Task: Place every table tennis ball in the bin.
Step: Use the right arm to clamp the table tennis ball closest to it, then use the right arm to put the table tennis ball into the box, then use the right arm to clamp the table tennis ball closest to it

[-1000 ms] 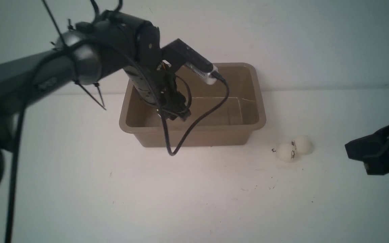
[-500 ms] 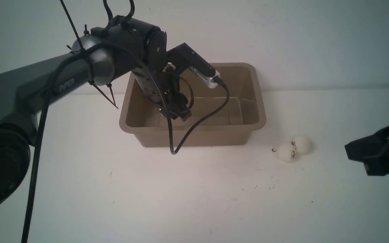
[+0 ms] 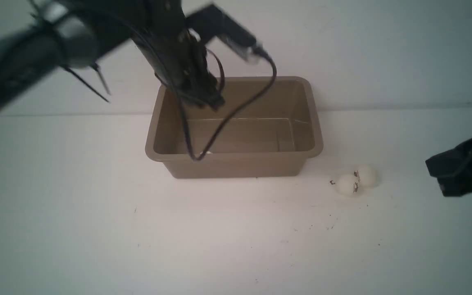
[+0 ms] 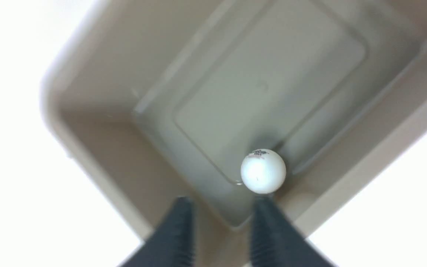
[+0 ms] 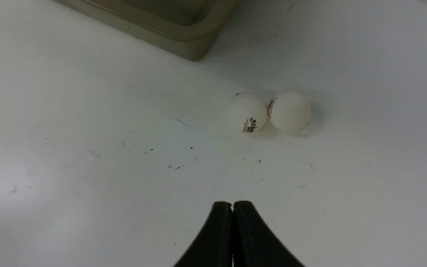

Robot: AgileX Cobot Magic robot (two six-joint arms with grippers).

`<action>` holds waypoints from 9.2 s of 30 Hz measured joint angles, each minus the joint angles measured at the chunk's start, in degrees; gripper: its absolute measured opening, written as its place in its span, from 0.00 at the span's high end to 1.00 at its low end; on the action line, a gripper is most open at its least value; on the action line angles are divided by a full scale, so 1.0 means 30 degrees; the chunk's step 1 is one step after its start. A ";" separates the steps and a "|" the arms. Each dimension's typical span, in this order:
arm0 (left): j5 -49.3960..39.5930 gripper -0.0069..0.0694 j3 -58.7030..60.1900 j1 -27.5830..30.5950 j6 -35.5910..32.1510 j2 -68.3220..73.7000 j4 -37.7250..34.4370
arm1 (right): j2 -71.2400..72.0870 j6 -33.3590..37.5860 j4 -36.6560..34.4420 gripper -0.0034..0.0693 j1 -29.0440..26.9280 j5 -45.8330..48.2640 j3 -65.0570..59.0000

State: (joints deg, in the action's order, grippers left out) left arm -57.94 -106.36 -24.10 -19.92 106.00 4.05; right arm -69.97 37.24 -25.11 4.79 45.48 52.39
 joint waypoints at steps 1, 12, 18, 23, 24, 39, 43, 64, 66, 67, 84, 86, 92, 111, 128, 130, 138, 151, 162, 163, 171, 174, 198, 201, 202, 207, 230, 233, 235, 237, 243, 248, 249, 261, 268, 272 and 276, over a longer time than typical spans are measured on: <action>-0.0108 0.82 0.0000 0.0000 -0.0059 -0.0604 -0.0029 | -0.0747 -0.0184 0.0325 0.97 0.0000 0.0184 0.0511; -0.0449 0.91 0.6436 0.0000 0.0045 -0.8214 0.0037 | -0.6324 -0.4295 0.4506 0.97 0.0116 0.1493 0.7061; 0.0226 0.91 1.2548 0.0000 0.1496 -1.2958 0.0850 | -0.8921 -0.6495 0.7365 0.97 0.1793 0.2503 0.8783; 0.0252 0.91 1.4888 0.0000 0.1918 -1.6013 0.0911 | -1.0754 -0.9227 1.0496 0.97 0.3382 0.2837 0.9958; 0.0099 0.91 1.5093 0.0000 0.2063 -1.6483 0.0911 | -1.1123 -0.9763 1.0816 0.97 0.3484 0.2935 1.0235; -0.2677 0.91 1.5632 0.0000 0.2641 -1.9960 0.0927 | -1.2786 -1.3640 0.9849 0.48 0.3465 0.2493 1.0575; -0.2813 0.91 1.5632 0.0000 0.2659 -2.0423 0.0927 | -1.3317 -1.4428 0.9849 0.36 0.3465 0.2305 1.0575; -0.4097 0.91 1.5632 0.0000 0.2475 -2.0873 0.0927 | -1.5419 -1.8225 1.1341 0.25 0.3465 0.0656 1.0589; -0.4112 0.91 1.5632 0.0000 0.2430 -2.0873 0.0927 | -1.5539 -1.8418 1.1733 0.25 0.3465 0.0618 1.0589; -0.4112 0.91 1.5632 0.0000 0.2367 -2.0873 0.0927 | -1.5576 -1.8483 1.1803 0.25 0.3465 0.0599 1.0595; -0.4112 0.91 1.5632 0.0000 0.2027 -2.0873 0.0927 | -1.6227 -1.8994 1.1931 0.25 0.3465 0.0038 1.0640; -0.4112 0.91 1.5632 0.0000 0.2027 -2.0873 0.0927 | -1.6227 -1.9008 1.1931 0.25 0.3465 0.0038 1.0640; -0.4112 0.91 1.5632 0.0000 0.2027 -2.0873 0.0927 | -1.6227 -1.9051 1.1931 0.33 0.3465 0.0038 1.0640; -0.4112 0.91 1.5632 0.0000 0.1790 -2.0873 0.0927 | -1.6787 -1.8994 1.1952 0.39 0.3465 0.0656 1.0640; -0.4112 0.91 1.5632 0.0000 0.1704 -2.0873 0.0946 | -1.6180 -1.8990 1.3517 0.46 0.3465 0.0872 1.0741; -0.4112 0.91 1.5632 0.0000 0.1704 -2.0873 0.0946 | -1.5406 -1.8962 1.3607 0.46 0.3465 0.1068 1.1186; -0.4112 0.91 1.5632 0.0000 0.1704 -2.0873 0.0946 | -1.3673 -1.5417 1.1128 0.46 0.4293 0.1299 1.4888; -0.4133 0.91 1.5632 0.0000 0.1704 -2.0873 0.0946 | -1.7396 -1.1650 0.7078 0.46 0.7446 0.2418 1.9553; -0.4147 0.91 1.5632 0.0000 0.1700 -2.0873 0.0946 | -1.8241 -1.0768 0.6962 0.26 0.7451 0.3385 2.0343; -0.4147 0.91 1.5632 0.0000 0.1700 -2.0873 0.0946 | -1.8241 -1.0765 0.7035 0.26 0.7451 0.3385 2.0371; -0.4025 0.91 1.5632 0.0000 0.1700 -2.0873 0.0946 | -1.4182 -1.0646 1.0289 0.25 0.7451 0.8302 2.0872; -0.3502 0.91 1.5632 0.0000 0.1700 -2.0873 0.0946 | -1.3398 -1.0608 1.0413 0.26 0.7435 0.8657 2.0853; -0.4107 0.91 1.5632 0.0000 0.1700 -2.0873 0.0928 | -1.0862 -1.1117 1.0074 0.30 0.7435 0.3394 0.7926; -0.4124 0.91 1.5632 0.0000 0.1700 -2.0873 0.0928 | -1.1538 -1.1099 1.0198 0.30 0.7435 0.2611 0.7926; -0.4124 0.91 1.5632 0.0000 0.1700 -2.0873 0.0928 | -1.1617 -1.1099 1.0243 0.30 0.7435 0.2497 0.7926; -0.4124 0.91 1.5632 0.0000 0.1700 -2.0873 0.0928 | -1.1970 -1.1099 1.0559 0.30 0.7435 0.2043 0.7926; -0.4132 0.91 1.5632 0.0000 0.1700 -2.0873 0.0928 | -1.3085 -1.1047 1.0966 0.30 0.6573 0.1007 0.7926; -0.4132 0.91 1.5632 0.0000 0.1700 -2.0873 0.0928 | -1.3127 -1.0711 1.0368 0.30 0.6552 0.0925 0.7926; -0.4132 0.91 1.5632 0.0000 0.1700 -2.0873 0.0928 | -1.3214 -1.0458 0.9910 0.30 0.6552 0.0823 0.7926; -0.4132 0.91 1.5632 0.0000 0.1700 -2.0873 0.0928 | -1.3476 -1.0248 0.9650 0.30 0.6552 0.0801 0.7926; -0.4132 0.91 1.5632 0.0000 0.1700 -2.0873 0.0928 | -1.4516 -1.0107 0.9445 0.30 0.6552 0.0579 0.7926; -0.4132 0.91 1.5632 0.0000 0.1700 -2.0873 0.0928 | -1.4751 -1.0107 0.9432 0.37 0.6552 0.0222 0.7926; -0.4132 0.91 1.5632 0.0000 0.1700 -2.0873 0.0928 | -1.4808 -1.0125 0.9432 0.39 0.6552 0.0213 0.7926; -0.4132 0.91 1.5632 0.0000 0.1700 -2.0873 0.0928 | -1.4968 -1.0125 0.9432 0.45 0.6552 0.0034 0.7926; -0.4132 0.91 1.5632 0.0000 0.1700 -2.0873 0.0928 | -1.4480 -1.0059 0.8994 0.45 0.6552 0.1161 0.7926; -0.4132 0.91 1.5632 0.0000 0.1700 -2.0873 0.0945 | -1.2697 -0.9814 0.8371 0.45 0.6839 0.2035 0.7926; -0.4132 0.91 1.5632 0.0000 0.1700 -2.0873 0.0945 | -1.0428 -0.9489 0.8130 0.45 0.7616 0.2093 0.7926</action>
State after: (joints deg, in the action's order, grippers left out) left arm -70.33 -59.46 -24.10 -14.83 43.38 6.88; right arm -101.25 8.77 -0.72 27.64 51.76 76.17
